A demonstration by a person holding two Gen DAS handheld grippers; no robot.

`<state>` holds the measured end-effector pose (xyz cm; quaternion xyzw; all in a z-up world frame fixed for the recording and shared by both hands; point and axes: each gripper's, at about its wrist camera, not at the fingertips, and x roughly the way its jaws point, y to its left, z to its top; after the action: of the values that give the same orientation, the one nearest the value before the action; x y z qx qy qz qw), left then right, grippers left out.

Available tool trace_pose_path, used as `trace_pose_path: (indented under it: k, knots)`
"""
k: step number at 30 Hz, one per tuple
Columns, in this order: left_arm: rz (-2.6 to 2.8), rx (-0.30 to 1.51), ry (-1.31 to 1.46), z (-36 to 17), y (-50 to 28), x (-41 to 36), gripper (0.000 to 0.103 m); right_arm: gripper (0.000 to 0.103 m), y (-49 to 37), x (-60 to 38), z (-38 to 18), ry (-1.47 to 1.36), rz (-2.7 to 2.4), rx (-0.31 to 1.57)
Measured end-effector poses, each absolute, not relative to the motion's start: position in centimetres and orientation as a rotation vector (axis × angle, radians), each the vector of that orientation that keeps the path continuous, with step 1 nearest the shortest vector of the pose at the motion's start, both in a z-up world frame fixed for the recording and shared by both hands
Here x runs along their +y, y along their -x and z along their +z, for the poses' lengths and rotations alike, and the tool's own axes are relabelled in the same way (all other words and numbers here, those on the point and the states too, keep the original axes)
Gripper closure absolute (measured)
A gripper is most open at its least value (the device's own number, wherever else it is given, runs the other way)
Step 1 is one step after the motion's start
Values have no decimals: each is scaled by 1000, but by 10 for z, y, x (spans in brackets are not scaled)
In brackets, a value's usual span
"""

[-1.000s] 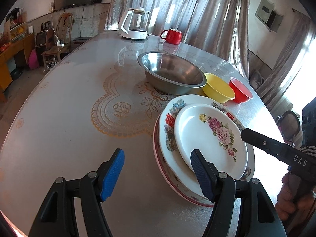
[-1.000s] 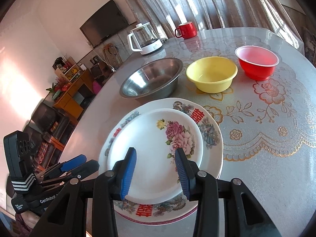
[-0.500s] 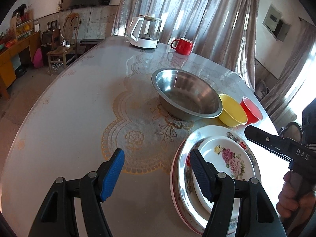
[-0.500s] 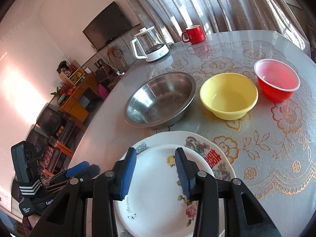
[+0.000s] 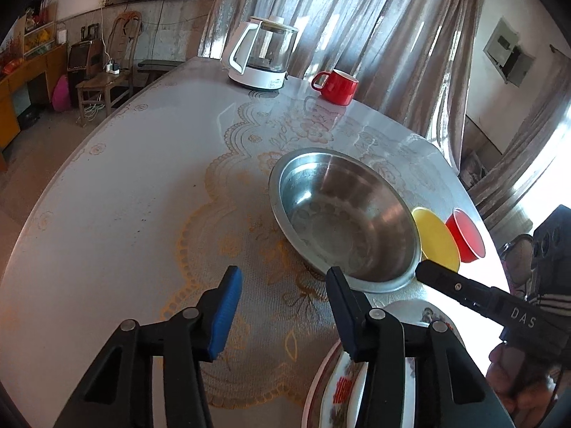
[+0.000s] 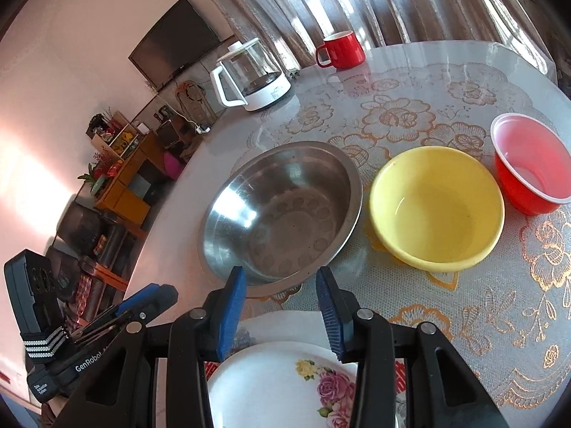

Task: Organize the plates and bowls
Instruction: 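Grasp the rim of the steel basin with the left tool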

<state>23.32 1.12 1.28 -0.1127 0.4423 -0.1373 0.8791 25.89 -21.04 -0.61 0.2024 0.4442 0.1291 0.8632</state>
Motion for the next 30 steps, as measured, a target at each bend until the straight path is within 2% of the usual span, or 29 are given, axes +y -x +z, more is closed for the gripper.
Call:
trace_pose_path:
  k: [7,10,11,12,15,30]
  knots:
    - [-247,969,288,-1,-275,4,55,63,-277,-217,-20,-471,227,972]
    - [-263,978,268,-7,-285,-3,68,66,-284,-219,-26,-492,209,987]
    - [-274,988,261,-10,-287,-5,78,67,-287,-218,-27,-486,204,990]
    - [-301,986,268,-11,-287,-7,83,74,-289,-216,-28,-470,199,993]
    - [-315,965,253,-11,-282,-8,82,78,-292,-208,-31,-416,190,1001]
    - [-246,921,314,-4,-223,49,75,78,-285,-159,-25,-316,332,1018]
